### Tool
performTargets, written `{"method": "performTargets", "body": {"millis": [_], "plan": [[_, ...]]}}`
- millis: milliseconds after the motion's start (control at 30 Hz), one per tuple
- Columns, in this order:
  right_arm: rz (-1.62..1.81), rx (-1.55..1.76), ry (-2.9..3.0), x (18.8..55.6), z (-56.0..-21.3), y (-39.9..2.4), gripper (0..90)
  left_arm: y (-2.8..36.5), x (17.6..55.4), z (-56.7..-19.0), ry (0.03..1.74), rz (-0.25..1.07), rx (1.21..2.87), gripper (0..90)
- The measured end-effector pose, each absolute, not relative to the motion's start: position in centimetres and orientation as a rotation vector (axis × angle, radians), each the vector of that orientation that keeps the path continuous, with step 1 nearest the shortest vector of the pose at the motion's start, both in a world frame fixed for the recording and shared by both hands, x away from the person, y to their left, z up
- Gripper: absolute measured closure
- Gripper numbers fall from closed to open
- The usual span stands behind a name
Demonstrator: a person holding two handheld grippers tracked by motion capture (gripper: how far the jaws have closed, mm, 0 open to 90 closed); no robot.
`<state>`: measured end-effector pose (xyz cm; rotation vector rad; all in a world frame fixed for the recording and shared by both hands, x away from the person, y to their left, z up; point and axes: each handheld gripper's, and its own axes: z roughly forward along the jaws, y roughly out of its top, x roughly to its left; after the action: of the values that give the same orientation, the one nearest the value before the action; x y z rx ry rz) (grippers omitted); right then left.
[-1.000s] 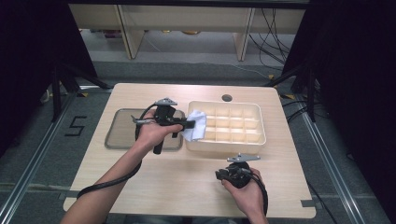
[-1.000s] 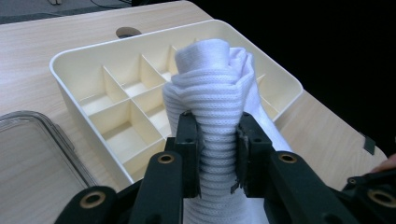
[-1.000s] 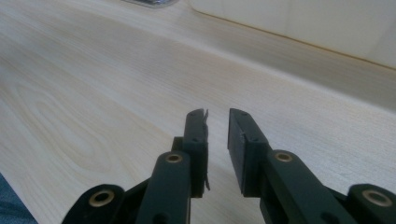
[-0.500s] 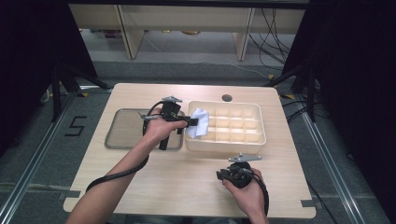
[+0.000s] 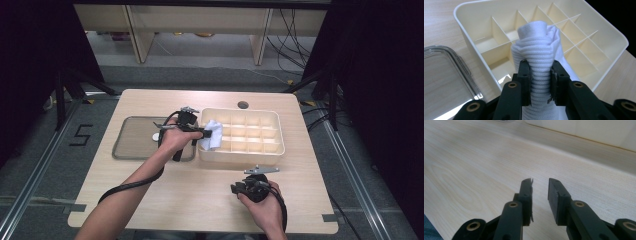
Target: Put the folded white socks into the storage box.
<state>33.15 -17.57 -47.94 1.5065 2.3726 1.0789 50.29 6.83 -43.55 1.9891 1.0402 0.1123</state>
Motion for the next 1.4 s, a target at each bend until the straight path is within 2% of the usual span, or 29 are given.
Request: {"method": "performTargets", "body": {"millis": [600, 1400], "plan": [[1.080, 1.564, 2.354, 33.0, -47.9, -17.6, 72.0, 5.1, 49.9, -43.7, 0.953, 0.294, 2.188, 72.9], [1.101, 1.532, 2.350, 33.1, -48.0, -17.7, 72.2, 4.0, 49.5, -43.7, 0.863, 0.366, 2.361, 73.5]]}}
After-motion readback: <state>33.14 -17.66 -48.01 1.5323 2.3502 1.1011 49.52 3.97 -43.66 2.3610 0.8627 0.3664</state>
